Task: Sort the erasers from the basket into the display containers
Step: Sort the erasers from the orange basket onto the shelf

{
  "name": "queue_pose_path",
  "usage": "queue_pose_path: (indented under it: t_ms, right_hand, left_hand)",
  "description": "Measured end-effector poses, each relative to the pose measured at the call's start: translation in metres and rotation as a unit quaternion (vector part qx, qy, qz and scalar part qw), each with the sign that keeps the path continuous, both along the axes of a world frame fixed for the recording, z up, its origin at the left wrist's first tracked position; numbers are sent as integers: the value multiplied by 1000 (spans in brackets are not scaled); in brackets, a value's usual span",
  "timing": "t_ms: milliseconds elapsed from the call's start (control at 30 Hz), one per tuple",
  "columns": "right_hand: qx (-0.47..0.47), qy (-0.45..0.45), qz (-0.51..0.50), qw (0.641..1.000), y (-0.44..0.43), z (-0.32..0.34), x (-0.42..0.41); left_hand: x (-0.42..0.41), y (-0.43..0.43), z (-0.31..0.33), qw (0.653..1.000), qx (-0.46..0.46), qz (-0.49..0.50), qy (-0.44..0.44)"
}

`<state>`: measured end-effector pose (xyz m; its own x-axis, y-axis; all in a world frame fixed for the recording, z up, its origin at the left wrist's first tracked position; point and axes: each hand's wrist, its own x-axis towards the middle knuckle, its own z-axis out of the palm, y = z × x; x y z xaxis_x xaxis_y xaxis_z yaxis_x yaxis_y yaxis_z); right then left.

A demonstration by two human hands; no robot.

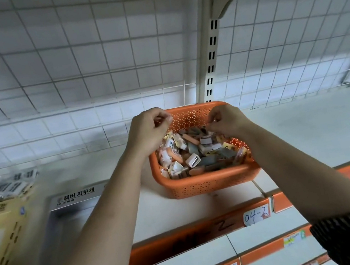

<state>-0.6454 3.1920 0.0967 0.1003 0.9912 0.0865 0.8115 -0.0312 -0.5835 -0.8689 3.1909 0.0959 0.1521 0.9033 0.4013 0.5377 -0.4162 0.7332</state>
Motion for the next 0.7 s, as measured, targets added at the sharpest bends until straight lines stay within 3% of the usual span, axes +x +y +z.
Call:
queue_pose_path:
  t_ms: [200, 500, 600, 700]
  right_hand:
    - [101, 140, -51, 984, -17, 18, 15]
    - [126, 348, -77, 926, -54, 29, 61]
    - [132, 373, -98, 913, -62, 27, 70]
    - [123, 367, -79, 919, -68, 25, 75]
  left_hand:
    - [21, 3, 6, 999, -5, -36, 18]
    - [85, 23, 26, 950, -96, -197, 222]
    - [103, 21, 28, 928, -108, -254, 251]
    - [115, 13, 23, 919, -115, -304, 224]
